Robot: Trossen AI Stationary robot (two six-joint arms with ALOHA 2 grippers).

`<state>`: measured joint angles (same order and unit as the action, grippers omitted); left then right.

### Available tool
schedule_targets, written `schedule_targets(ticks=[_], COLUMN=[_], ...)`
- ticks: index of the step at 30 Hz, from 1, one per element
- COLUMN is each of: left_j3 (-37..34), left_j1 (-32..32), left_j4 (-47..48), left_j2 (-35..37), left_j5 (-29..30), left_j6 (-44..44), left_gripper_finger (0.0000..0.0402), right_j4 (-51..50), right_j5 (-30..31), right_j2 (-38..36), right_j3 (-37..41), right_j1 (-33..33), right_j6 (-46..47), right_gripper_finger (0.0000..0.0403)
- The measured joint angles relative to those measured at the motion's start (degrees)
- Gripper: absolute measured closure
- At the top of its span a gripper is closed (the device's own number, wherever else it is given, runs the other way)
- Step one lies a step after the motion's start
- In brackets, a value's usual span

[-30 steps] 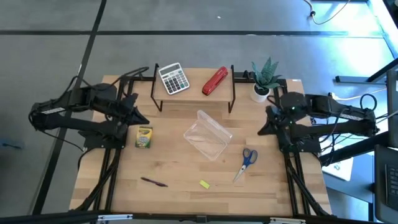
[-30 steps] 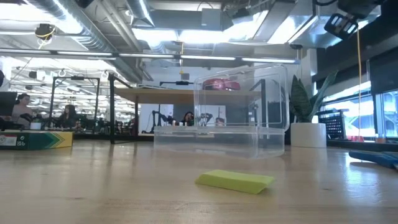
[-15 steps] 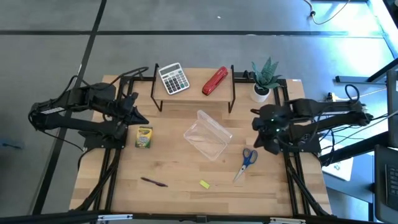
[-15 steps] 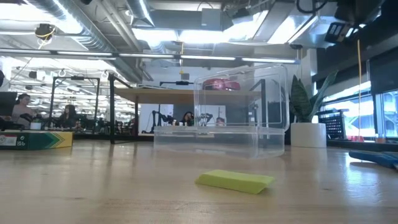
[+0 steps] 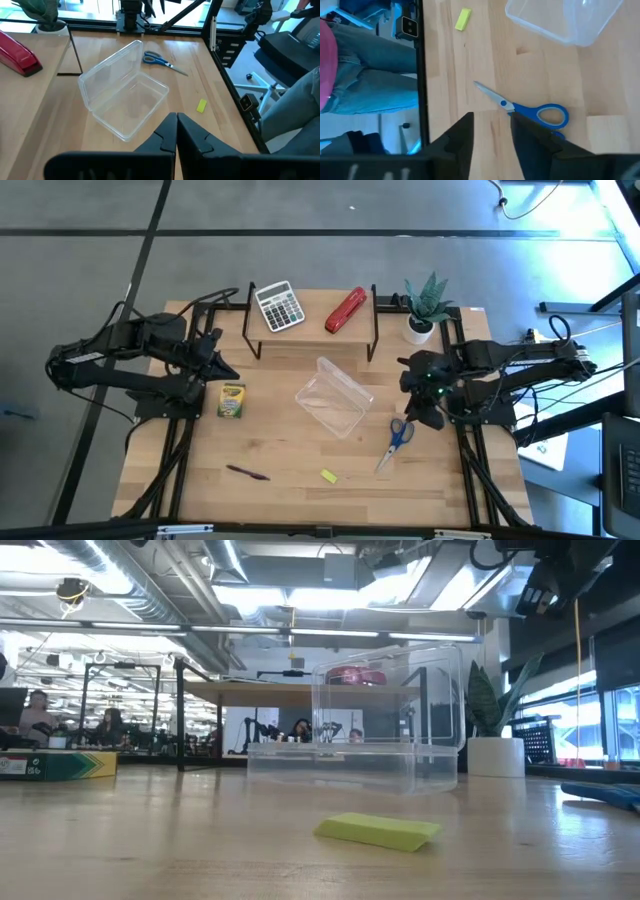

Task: Pack school essentials
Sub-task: Put the blue scissors into the transparent supply box

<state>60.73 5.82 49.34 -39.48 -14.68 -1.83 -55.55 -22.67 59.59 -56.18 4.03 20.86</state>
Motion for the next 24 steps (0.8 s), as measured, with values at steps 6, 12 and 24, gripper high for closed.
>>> schedule_targets(ticks=[6, 12, 24], left_j3=[0.0, 0.0, 0.04], left_j1=[-0.02, -0.02, -0.02], left_j4=[-0.04, -0.04, -0.61], left_j2=[0.0, 0.0, -2.79], left_j5=[0.0, 0.0, 0.2], left_j6=[0.26, 1.38, 2.44], left_gripper_finger=[0.0401, 0.0401, 0.0401], right_j4=[0.02, -0.85, -3.22], right_j5=[0.19, 4.96, 18.53], right_j2=[0.05, 0.81, 4.87], right_j3=[0.02, 0.07, 0.09], right_j1=[0.77, 5.76, 9.66], right_j6=[-6.35, -7.47, 5.69], right_gripper_finger=[0.0253, 0.0261, 0.0262])
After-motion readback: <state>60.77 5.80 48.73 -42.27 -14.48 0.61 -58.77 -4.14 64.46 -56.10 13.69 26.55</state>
